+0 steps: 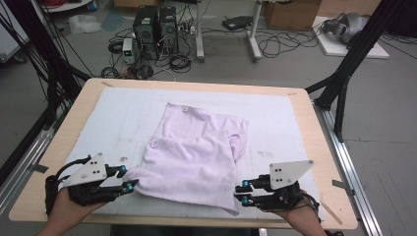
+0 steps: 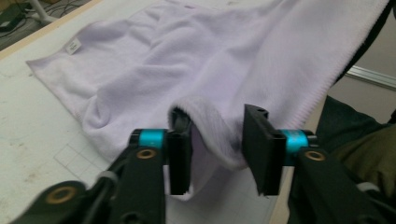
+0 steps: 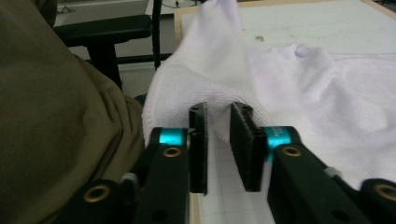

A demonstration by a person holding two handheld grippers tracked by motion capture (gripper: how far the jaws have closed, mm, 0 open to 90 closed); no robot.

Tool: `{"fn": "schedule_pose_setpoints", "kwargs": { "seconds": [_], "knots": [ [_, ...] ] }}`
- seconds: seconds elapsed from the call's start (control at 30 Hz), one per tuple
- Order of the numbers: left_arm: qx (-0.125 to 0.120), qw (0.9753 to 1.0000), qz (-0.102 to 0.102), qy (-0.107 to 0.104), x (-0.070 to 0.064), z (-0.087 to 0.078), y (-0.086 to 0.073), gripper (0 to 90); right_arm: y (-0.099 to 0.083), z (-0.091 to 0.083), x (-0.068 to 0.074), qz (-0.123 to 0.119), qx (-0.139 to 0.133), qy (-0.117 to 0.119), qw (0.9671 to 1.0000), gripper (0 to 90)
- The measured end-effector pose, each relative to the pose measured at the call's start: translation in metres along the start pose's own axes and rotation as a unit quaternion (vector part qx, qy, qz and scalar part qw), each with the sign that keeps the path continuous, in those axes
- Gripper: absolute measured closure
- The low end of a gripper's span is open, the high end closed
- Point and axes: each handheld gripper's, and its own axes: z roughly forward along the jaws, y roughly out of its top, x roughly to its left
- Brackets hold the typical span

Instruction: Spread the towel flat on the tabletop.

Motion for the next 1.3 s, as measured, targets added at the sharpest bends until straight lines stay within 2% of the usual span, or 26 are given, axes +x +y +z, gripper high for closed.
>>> {"fn": "schedule_pose_setpoints", "kwargs": {
  "seconds": [0.07, 0.1, 0.2, 0.27, 0.37, 0.43, 0.47, 0.5, 0.53, 0.57, 0.6, 0.67, 0.7, 0.73, 0.77, 0.87, 0.97, 1.0, 1.03, 1.1, 1.13, 1.17, 1.2, 1.23, 1.3],
  "knots": [
    [0.006, 1.0, -0.003, -0.004, 0.005, 0.01, -0.003, 54.2, -0.004, 0.001, -0.008, 0.002, 0.013, -0.029, 0.9995, 70.9],
    [0.012, 0.9999, 0.001, 0.0, 0.007, 0.016, -0.004, 51.9, -0.008, 0.004, -0.014, 0.013, 0.023, -0.042, 0.9988, 70.5],
    [0.015, 0.9999, 0.002, 0.001, 0.016, 0.033, -0.013, 49.4, -0.023, 0.02, -0.037, 0.028, 0.042, -0.066, 0.9966, 66.6],
    [0.026, 0.9997, -0.005, 0.003, 0.023, 0.048, -0.02, 49.8, -0.036, 0.034, -0.05, 0.039, 0.05, -0.071, 0.9955, 63.5],
    [0.048, 0.9987, -0.015, -0.008, 0.034, 0.07, -0.031, 51.6, -0.056, 0.052, -0.069, 0.068, 0.081, -0.082, 0.991, 59.9],
    [0.067, 0.9975, -0.016, -0.017, 0.039, 0.084, -0.037, 52.9, -0.066, 0.06, -0.075, 0.082, 0.097, -0.082, 0.9885, 59.8],
    [0.077, 0.9967, -0.016, -0.021, 0.04, 0.09, -0.04, 53.8, -0.069, 0.064, -0.077, 0.082, 0.1, -0.083, 0.9882, 59.7],
    [0.081, 0.9961, -0.018, -0.03, 0.041, 0.095, -0.042, 56.4, -0.071, 0.068, -0.078, 0.081, 0.101, -0.085, 0.9879, 59.8],
    [0.096, 0.9942, -0.011, -0.047, 0.042, 0.101, -0.045, 63.3, -0.072, 0.07, -0.078, 0.085, 0.106, -0.084, 0.9872, 60.6],
    [0.086, 0.9945, -0.015, -0.059, 0.042, 0.103, -0.046, 69.9, -0.074, 0.075, -0.079, 0.084, 0.109, -0.084, 0.987, 63.1],
    [0.086, 0.994, -0.017, -0.066, 0.041, 0.103, -0.045, 77.4, -0.075, 0.078, -0.078, 0.085, 0.114, -0.082, 0.9865, 66.5],
    [0.101, 0.9931, -0.013, -0.059, 0.038, 0.102, -0.042, 84.1, -0.075, 0.08, -0.077, 0.073, 0.108, -0.084, 0.9879, 78.9],
    [0.101, 0.993, -0.014, -0.058, 0.037, 0.1, -0.041, 85.0, -0.075, 0.081, -0.078, 0.077, 0.108, -0.076, 0.9883, 84.6],
    [0.102, 0.9932, -0.007, -0.055, 0.036, 0.096, -0.041, 85.5, -0.074, 0.081, -0.077, 0.078, 0.108, -0.073, 0.9883, 86.7],
    [0.104, 0.9932, 0.001, -0.052, 0.035, 0.091, -0.039, 85.6, -0.073, 0.08, -0.076, 0.074, 0.112, -0.075, 0.9881, 87.2],
    [0.088, 0.9953, 0.005, -0.041, 0.03, 0.066, -0.037, 85.9, -0.067, 0.07, -0.069, 0.071, 0.086, -0.067, 0.9915, 87.6],
    [0.074, 0.9969, 0.014, -0.024, 0.019, 0.037, -0.033, 85.9, -0.056, 0.056, -0.054, 0.049, 0.073, -0.067, 0.9939, 87.7],
    [0.071, 0.997, 0.023, -0.02, 0.016, 0.027, -0.031, 85.9, -0.052, 0.051, -0.048, 0.041, 0.07, -0.066, 0.9945, 87.7],
    [0.063, 0.9976, 0.024, -0.017, 0.011, 0.018, -0.03, 85.9, -0.048, 0.046, -0.042, 0.037, 0.066, -0.062, 0.9952, 87.6],
    [0.046, 0.9982, 0.03, -0.022, 0.0, 0.002, -0.026, 85.6, -0.039, 0.034, -0.028, 0.028, 0.052, -0.048, 0.9971, 87.6],
    [0.042, 0.9978, 0.046, -0.025, -0.005, -0.004, -0.023, 84.7, -0.034, 0.028, -0.022, 0.021, 0.045, -0.034, 0.9982, 87.3],
    [0.032, 0.9979, 0.052, -0.022, -0.011, -0.007, -0.021, 81.1, -0.029, 0.022, -0.017, 0.012, 0.039, -0.023, 0.9989, 86.3],
    [0.027, 0.998, 0.053, -0.022, -0.013, -0.008, -0.019, 70.7, -0.025, 0.018, -0.014, 0.006, 0.031, -0.024, 0.9992, 83.3],
    [0.024, 0.9978, 0.057, -0.023, -0.014, -0.007, -0.017, 63.8, -0.023, 0.014, -0.013, 0.006, 0.024, -0.034, 0.9991, 79.4],
    [0.022, 0.9976, 0.062, -0.02, -0.009, 0.0, -0.016, 59.7, -0.025, 0.011, -0.021, 0.017, 0.018, -0.048, 0.9985, 72.8]
  ]
}}
